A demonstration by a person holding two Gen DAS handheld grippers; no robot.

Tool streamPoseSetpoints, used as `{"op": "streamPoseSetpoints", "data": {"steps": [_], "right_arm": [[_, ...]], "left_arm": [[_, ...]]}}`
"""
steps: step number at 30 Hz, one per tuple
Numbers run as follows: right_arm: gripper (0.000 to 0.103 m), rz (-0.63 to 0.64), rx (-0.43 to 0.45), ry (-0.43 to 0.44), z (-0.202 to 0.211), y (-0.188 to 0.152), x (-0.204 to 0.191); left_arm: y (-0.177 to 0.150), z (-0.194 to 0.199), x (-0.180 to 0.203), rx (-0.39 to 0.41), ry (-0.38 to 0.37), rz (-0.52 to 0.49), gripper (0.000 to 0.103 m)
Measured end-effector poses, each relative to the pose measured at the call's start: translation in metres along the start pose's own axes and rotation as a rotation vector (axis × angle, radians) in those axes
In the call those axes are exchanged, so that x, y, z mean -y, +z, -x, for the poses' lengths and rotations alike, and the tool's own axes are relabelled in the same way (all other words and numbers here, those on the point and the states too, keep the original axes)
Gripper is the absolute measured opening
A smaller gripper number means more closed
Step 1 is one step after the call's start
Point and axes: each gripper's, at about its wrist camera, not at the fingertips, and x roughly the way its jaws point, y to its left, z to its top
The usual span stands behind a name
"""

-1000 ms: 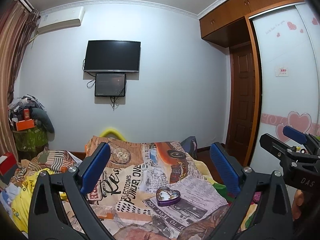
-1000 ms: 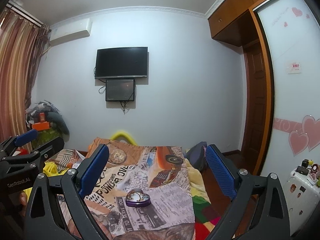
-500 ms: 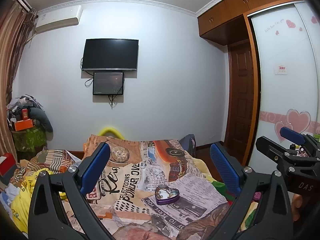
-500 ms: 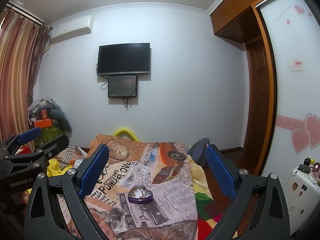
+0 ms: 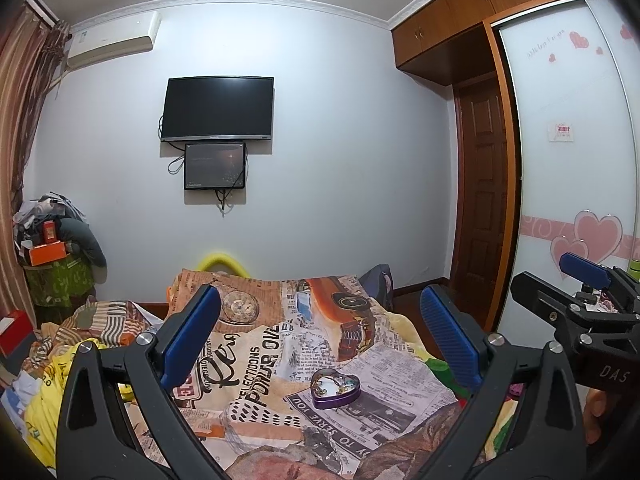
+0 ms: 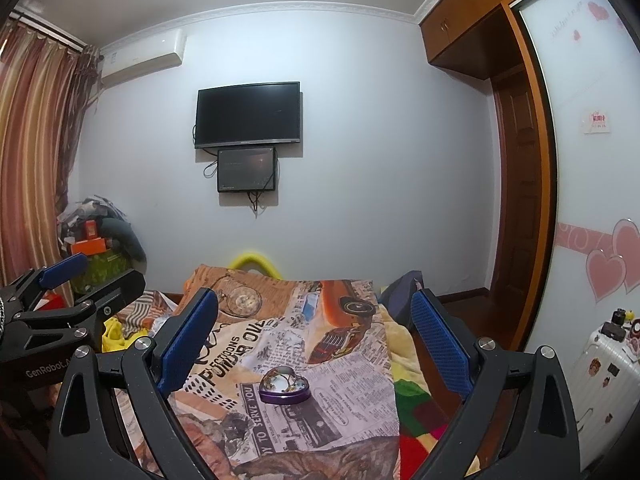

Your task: Organize jewelry

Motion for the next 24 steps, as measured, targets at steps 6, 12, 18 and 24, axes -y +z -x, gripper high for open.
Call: {"op": "streamPoseSetpoints", "data": {"steps": [6,12,18,24], "right_arm": [[0.096,-0.003,-0.004,-0.003,-0.0013,0.0008,0.0009],[0.096,-0.003,-0.004,-0.005,-0.0019,0.0016,0.0004],[0.096,-0.007,-0.007,-0.012,-0.0031,0.0006,0.0009],[0.096,-0.010,-0.014,-0.017,-0.0054,-0.0012,0.0002]], "left_arm": [[0.0001,-0.0010,0.0004,-0.007,-0.006,0.002,0.101],[-0.0003,-0.0018,0.0009,-0.010,-0.015,-0.003,0.101],[-0.0012,-0.0046,0.0000,-0.023,-0.036,0.003,0.101],[-0.0042,-0.0101,-0.0009,-0.035,-0.032,0.006,0.101]]}}
